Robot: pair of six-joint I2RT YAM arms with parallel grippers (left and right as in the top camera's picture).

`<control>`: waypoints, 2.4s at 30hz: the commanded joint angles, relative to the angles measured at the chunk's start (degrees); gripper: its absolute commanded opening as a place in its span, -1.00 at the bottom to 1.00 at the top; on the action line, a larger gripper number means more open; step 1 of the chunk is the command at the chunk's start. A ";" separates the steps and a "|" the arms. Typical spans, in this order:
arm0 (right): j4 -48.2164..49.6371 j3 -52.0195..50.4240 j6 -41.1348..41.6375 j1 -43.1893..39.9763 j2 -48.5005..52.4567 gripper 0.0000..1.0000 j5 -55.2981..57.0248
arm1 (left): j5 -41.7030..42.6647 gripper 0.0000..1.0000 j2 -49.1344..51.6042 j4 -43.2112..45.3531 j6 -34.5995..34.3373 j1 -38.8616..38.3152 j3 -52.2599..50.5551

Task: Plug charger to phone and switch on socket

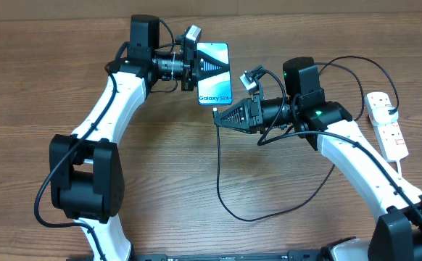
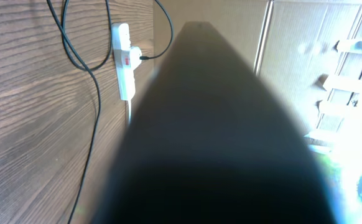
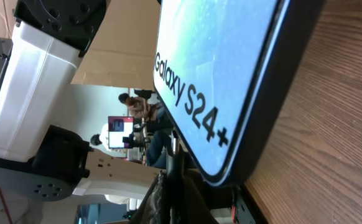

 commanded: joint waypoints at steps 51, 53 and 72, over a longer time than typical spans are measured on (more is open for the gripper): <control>3.28 0.31 3.06 -1.16 -0.13 -0.93 -0.26 | 3.93 -0.92 -2.36 0.50 -3.74 -0.28 1.77; 3.30 0.31 3.08 -1.70 -0.13 -0.93 -0.57 | 3.93 -0.92 -2.36 0.50 -3.72 -0.28 1.77; 3.28 0.31 3.30 -2.10 -0.13 -0.93 -0.55 | 3.61 -0.92 -2.36 0.50 -5.29 -0.28 1.77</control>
